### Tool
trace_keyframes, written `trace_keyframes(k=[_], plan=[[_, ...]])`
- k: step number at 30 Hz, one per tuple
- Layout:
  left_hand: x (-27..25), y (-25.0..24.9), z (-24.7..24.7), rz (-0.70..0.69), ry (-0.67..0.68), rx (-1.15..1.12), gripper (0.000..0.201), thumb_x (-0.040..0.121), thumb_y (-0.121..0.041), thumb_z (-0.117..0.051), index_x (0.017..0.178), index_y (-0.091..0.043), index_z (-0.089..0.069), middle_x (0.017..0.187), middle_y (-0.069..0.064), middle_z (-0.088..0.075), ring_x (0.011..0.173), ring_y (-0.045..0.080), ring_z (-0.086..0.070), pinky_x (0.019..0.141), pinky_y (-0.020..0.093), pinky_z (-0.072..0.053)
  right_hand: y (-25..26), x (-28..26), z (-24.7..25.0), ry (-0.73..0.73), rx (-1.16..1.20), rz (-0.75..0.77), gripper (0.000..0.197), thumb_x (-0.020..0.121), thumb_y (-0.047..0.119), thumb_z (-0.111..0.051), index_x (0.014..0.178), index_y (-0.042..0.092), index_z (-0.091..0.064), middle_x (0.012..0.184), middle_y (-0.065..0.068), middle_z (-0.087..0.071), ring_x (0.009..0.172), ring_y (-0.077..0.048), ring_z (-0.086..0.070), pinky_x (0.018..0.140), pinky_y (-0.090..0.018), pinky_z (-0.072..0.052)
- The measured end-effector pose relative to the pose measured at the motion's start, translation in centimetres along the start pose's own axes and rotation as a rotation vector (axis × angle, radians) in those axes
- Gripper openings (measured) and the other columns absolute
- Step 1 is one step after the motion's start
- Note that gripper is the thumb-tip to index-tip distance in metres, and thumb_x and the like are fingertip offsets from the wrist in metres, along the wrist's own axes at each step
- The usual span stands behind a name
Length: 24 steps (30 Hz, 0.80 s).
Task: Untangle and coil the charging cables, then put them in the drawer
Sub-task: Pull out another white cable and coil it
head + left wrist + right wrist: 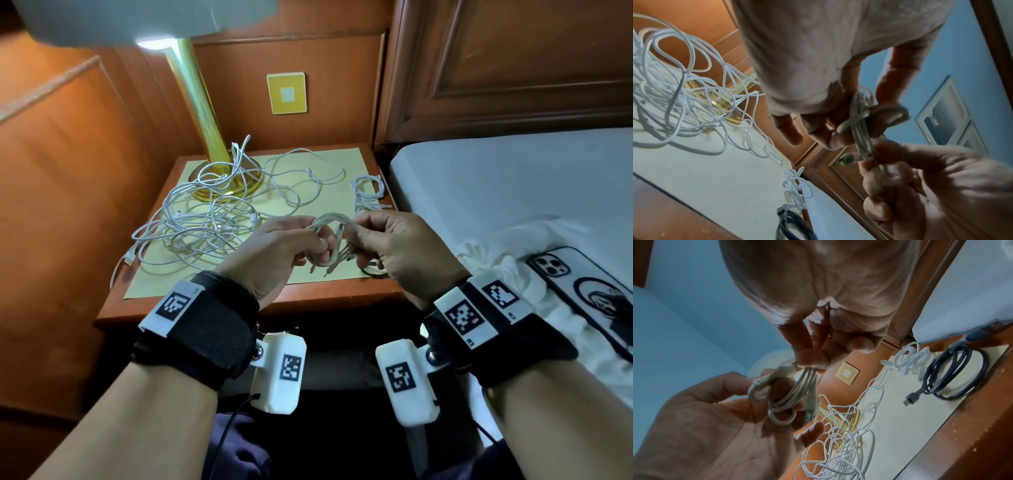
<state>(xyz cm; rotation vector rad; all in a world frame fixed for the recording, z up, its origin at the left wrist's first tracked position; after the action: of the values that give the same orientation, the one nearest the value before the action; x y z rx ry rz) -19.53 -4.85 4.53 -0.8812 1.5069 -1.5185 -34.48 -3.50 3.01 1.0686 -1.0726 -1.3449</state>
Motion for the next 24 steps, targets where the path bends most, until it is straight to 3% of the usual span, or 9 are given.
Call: trace_keyframes(k=[2, 5, 7, 9, 12, 15, 19, 22, 24], plan=[[-0.1, -0.1, -0.6, -0.005, 0.022, -0.055, 0.019, 0.068, -0.008, -0.053, 0.059, -0.018, -0.066, 0.066, 0.009, -0.049, 0.056, 0.013, -0.045, 0.065, 0.032, -0.030, -0.1, -0.2, 0.0, -0.001, 0.002, 0.000, 0.019, 0.098, 0.022, -0.063, 0.090, 0.007, -0.073, 0.071, -0.002, -0.065, 0.058, -0.009, -0.057, 0.061, -0.020, -0.045], [0.0, 0.1, -1.6, -0.016, 0.032, -0.057, 0.010, 0.068, -0.005, -0.055, 0.071, -0.010, -0.062, 0.061, 0.006, -0.044, 0.055, 0.013, -0.041, 0.059, 0.026, -0.030, -0.6, -0.3, 0.1, -0.035, -0.001, -0.021, 0.021, 0.097, 0.026, -0.064, 0.088, 0.009, -0.073, 0.069, 0.001, -0.064, 0.058, -0.010, -0.058, 0.069, -0.032, -0.049], [0.2, 0.7, -1.5, -0.027, -0.017, 0.007, 0.013, 0.067, -0.009, -0.059, 0.079, -0.010, -0.063, 0.062, 0.002, -0.055, 0.066, 0.018, -0.046, 0.061, 0.028, -0.031, -0.9, -0.2, 0.6, -0.082, 0.009, -0.047, 0.017, 0.097, 0.025, -0.065, 0.089, 0.012, -0.074, 0.067, 0.002, -0.063, 0.056, -0.009, -0.057, 0.068, -0.035, -0.052], [0.3, 1.2, -0.9, -0.038, -0.063, 0.008, 0.020, 0.070, -0.015, -0.062, 0.088, -0.013, -0.068, 0.076, -0.001, -0.068, 0.078, 0.017, -0.052, 0.065, 0.026, -0.035, -1.0, -0.3, 1.3, -0.121, 0.021, -0.068, 0.016, 0.096, 0.025, -0.066, 0.090, 0.013, -0.074, 0.067, 0.001, -0.064, 0.056, -0.009, -0.057, 0.066, -0.037, -0.055], [0.3, 1.5, -0.2, -0.098, -0.102, -0.036, 0.026, 0.077, -0.022, -0.068, 0.100, -0.012, -0.073, 0.095, 0.004, -0.071, 0.085, 0.013, -0.057, 0.071, 0.019, -0.042, -0.8, -0.3, 2.4, -0.157, 0.082, -0.062, 0.015, 0.095, 0.025, -0.068, 0.088, 0.013, -0.075, 0.069, 0.000, -0.065, 0.057, -0.011, -0.057, 0.065, -0.031, -0.051], [0.3, 2.0, 0.6, -0.111, -0.198, -0.106, 0.025, 0.080, -0.022, -0.070, 0.101, -0.008, -0.073, 0.096, 0.012, -0.070, 0.085, 0.020, -0.061, 0.078, 0.030, -0.049, -0.8, -0.1, 2.8, -0.178, 0.102, -0.058, 0.013, 0.094, 0.027, -0.070, 0.094, 0.015, -0.076, 0.073, -0.001, -0.069, 0.059, -0.012, -0.058, 0.068, -0.029, -0.051], [0.5, 2.4, 0.7, -0.069, -0.249, -0.223, 0.037, 0.083, -0.033, -0.066, 0.103, -0.003, -0.072, 0.095, 0.012, -0.069, 0.077, 0.020, -0.064, 0.071, 0.032, -0.049, -1.0, -0.1, 2.8, -0.219, 0.130, -0.072, 0.016, 0.092, 0.029, -0.072, 0.100, 0.015, -0.075, 0.078, -0.002, -0.072, 0.058, -0.011, -0.055, 0.070, -0.029, -0.052], [0.5, 2.7, 0.2, -0.017, -0.242, -0.319, 0.055, 0.084, -0.044, -0.062, 0.116, 0.001, -0.067, 0.105, 0.016, -0.070, 0.082, 0.020, -0.065, 0.068, 0.031, -0.048, -1.1, -0.3, 2.8, -0.250, 0.162, -0.090, 0.016, 0.091, 0.027, -0.073, 0.101, 0.015, -0.073, 0.079, -0.002, -0.074, 0.056, -0.011, -0.056, 0.062, -0.025, -0.050], [0.6, 2.8, 0.1, -0.005, -0.242, -0.250, 0.050, 0.079, -0.051, -0.069, 0.108, -0.011, -0.072, 0.112, 0.015, -0.071, 0.093, 0.021, -0.065, 0.072, 0.032, -0.048, -1.1, -0.5, 3.0, -0.273, 0.189, -0.111, 0.010, 0.091, 0.024, -0.073, 0.097, 0.016, -0.073, 0.076, -0.001, -0.075, 0.053, -0.010, -0.057, 0.051, -0.017, -0.044]])
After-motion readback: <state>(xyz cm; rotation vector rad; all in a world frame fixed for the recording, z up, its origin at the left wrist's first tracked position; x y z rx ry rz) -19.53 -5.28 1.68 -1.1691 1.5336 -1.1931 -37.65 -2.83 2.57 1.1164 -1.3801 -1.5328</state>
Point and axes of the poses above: each hand's wrist, its own x-axis towards the middle knuckle, its own z-axis out of the back of the hand, y = z × x, the point moved 7 cm from there along x, towards the middle knuckle
